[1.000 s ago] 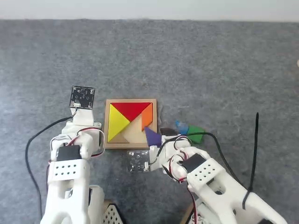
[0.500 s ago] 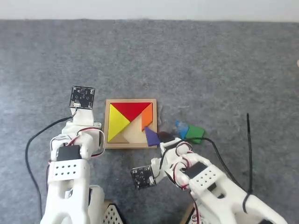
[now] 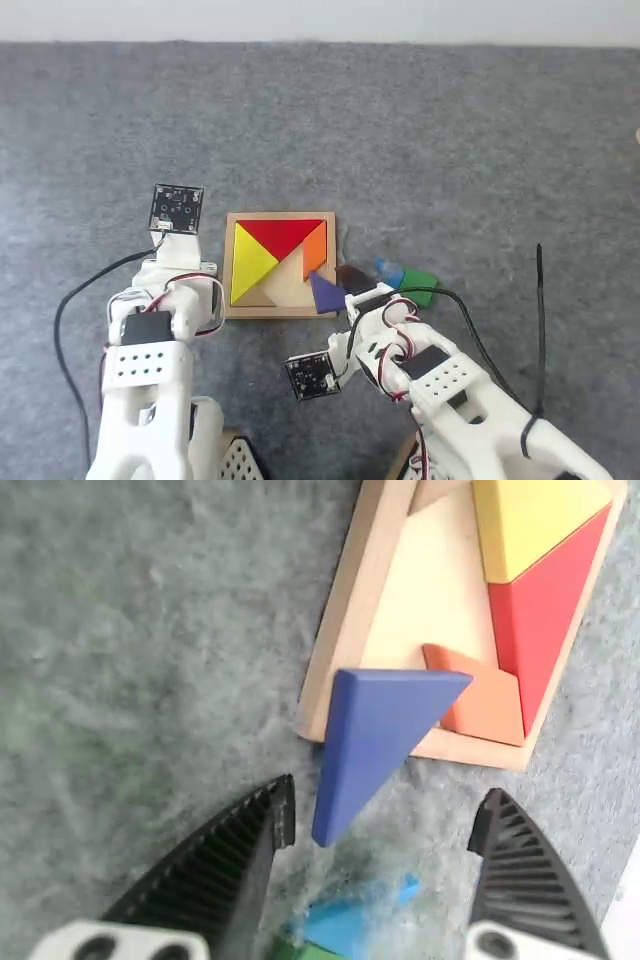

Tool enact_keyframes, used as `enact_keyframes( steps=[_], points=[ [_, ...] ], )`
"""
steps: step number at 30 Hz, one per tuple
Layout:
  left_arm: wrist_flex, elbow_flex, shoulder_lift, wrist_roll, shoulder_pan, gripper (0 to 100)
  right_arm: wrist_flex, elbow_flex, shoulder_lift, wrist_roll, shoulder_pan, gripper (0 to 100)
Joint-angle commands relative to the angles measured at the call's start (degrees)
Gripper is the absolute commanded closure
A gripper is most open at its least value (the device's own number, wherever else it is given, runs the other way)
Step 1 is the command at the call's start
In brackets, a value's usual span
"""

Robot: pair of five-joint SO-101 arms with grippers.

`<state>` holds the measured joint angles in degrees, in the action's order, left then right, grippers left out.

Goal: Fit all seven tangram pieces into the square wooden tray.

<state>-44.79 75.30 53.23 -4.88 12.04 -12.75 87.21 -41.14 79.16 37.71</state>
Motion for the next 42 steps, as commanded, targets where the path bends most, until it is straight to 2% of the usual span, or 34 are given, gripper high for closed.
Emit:
enact_keyframes(
  steps=[1,6,11,14,26,42],
  points=[
    [1.58,-1.45,0.88,0.35,-0.18,98,1.27,-1.58,-1.27,0.70,-0.48,71.5],
    [1.58,-1.45,0.88,0.35,-0.18,98,2.33,-2.37,1.71,0.70,-0.40,71.5],
    [1.58,-1.36,0.88,0.35,-0.26,98,12.00,-4.48,13.32,0.53,-0.57,71.9],
    [1.58,-1.36,0.88,0.35,-0.26,98,17.89,-4.48,17.89,0.53,-0.66,75.9],
    [1.58,-1.36,0.88,0.70,-0.26,99,37.58,4.04,18.07,-0.44,-1.19,76.8],
    [1.58,-1.01,0.88,0.70,-0.26,98,40.13,7.12,18.59,0.97,-0.57,76.9]
  ],
)
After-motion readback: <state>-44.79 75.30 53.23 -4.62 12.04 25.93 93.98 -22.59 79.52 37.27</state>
